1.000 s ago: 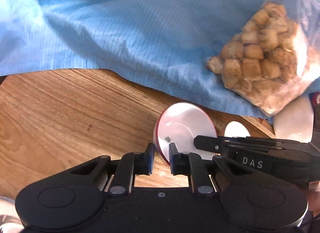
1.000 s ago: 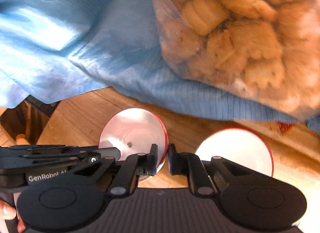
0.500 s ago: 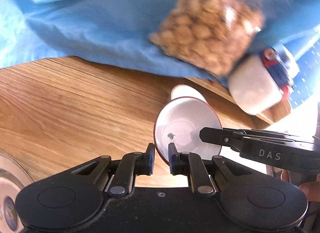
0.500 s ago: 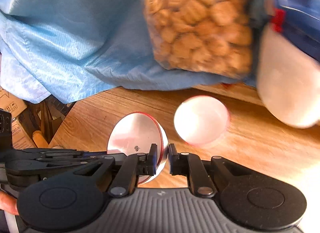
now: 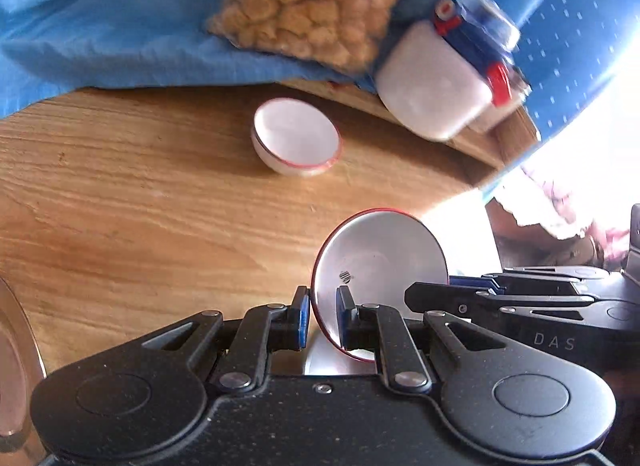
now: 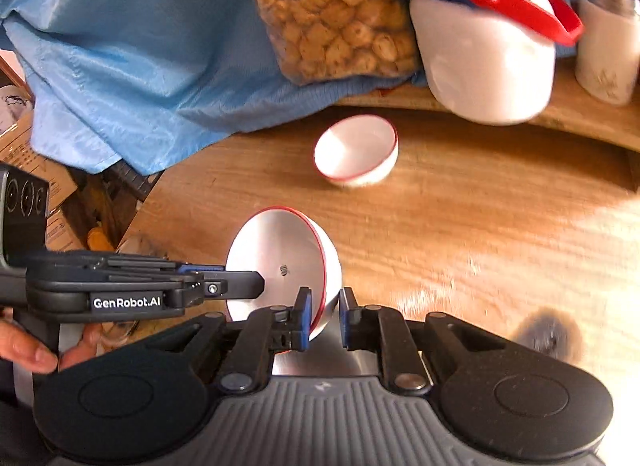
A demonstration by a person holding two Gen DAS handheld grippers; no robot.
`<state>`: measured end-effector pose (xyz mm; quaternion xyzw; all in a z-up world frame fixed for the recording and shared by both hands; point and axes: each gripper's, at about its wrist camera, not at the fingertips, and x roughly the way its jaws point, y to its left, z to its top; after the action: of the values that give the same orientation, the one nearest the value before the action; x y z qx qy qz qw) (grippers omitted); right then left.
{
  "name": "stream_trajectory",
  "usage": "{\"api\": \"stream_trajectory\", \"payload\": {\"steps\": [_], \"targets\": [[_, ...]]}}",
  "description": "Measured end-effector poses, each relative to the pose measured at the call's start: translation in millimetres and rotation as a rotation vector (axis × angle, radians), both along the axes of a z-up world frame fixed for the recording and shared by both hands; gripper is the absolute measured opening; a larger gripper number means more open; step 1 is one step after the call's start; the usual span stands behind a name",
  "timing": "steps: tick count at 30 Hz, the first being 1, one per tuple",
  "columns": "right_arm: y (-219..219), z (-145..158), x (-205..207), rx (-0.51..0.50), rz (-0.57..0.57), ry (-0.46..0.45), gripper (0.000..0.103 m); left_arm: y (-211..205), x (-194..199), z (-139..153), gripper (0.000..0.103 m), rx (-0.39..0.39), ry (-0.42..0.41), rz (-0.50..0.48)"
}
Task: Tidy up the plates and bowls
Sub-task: 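Lift the white bowl with both grippers and lower it into the steel bowl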
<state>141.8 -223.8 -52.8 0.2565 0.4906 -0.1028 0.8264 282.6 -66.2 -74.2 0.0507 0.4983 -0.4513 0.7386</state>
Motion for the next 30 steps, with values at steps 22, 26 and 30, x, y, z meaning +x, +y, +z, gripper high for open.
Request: {"api": "stream_trajectory", "payload": {"steps": [22, 26, 30], "targets": [[15, -12, -37, 0.041, 0.054, 0.081, 0.016, -1, -42, -15, 0.014, 0.124, 0.008, -0.069], [15, -12, -37, 0.046, 0.056, 0.083, 0.016, 0, -43, -17, 0.014, 0.133, 0.013, -0.064], [17, -16, -36, 0.047, 0.058, 0.097, 0.016, 0, -42, -18, 0.014, 0.14, 0.012, -0.065]]}}
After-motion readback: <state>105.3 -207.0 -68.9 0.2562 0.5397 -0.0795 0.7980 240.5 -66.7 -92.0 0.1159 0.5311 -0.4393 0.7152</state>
